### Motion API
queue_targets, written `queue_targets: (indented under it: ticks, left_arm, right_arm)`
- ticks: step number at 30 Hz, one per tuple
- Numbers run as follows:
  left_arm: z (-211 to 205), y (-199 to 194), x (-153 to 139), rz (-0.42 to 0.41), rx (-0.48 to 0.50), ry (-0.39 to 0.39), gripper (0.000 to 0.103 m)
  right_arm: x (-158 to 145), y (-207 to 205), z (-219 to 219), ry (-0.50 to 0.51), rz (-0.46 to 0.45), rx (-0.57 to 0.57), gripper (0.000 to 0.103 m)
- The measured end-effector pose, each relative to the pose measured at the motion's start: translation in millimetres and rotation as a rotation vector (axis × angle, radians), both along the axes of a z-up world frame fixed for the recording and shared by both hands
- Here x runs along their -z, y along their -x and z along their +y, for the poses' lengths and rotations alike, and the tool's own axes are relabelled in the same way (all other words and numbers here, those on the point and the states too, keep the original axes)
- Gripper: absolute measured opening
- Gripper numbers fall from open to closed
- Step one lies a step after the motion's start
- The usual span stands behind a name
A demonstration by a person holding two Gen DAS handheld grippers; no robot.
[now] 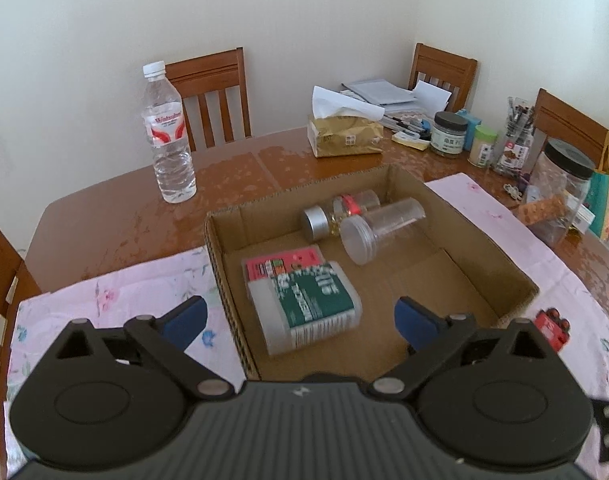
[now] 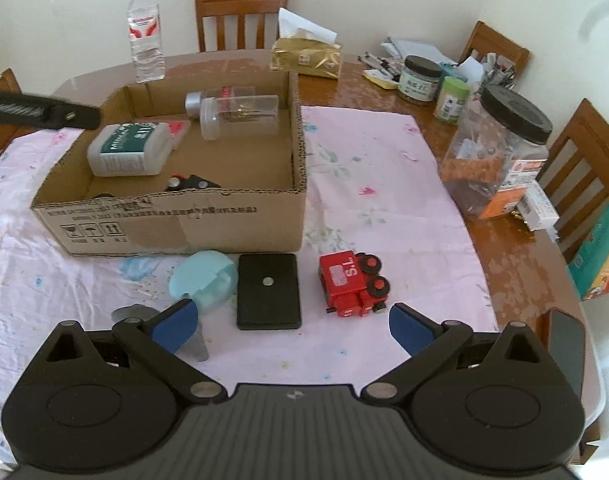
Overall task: Organize rigid objects
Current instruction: 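Move the right tool to the red S.L train while the left approaches the grey elephant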
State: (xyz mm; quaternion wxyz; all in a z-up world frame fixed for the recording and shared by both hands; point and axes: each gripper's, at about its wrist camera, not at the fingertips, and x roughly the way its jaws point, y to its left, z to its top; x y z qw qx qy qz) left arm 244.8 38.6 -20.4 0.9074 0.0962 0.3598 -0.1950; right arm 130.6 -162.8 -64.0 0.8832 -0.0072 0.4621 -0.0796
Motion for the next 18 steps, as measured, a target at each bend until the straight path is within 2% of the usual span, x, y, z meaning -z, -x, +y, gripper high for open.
queue_targets:
  ticks: [7, 14, 18]
  left_arm:
    - [2.4, 32.2, -5.1, -0.020, -0.032, -0.009, 0.100]
    - [-9.0, 65.6, -6.2, -0.023, -0.124, 0.010, 0.100]
    - [-22.2, 80.6, 2.2, 0.023, -0.185, 0.017, 0.100]
  right_arm:
    - [3.4, 1.6, -20.1, 0.014, -0.020, 0.012, 0.103]
    - [17.0, -8.6, -48.9, -0.007, -0.016, -0.027, 0.103]
    - [23.5, -20.0, -65.7, -0.008, -0.029, -0.058, 0.103]
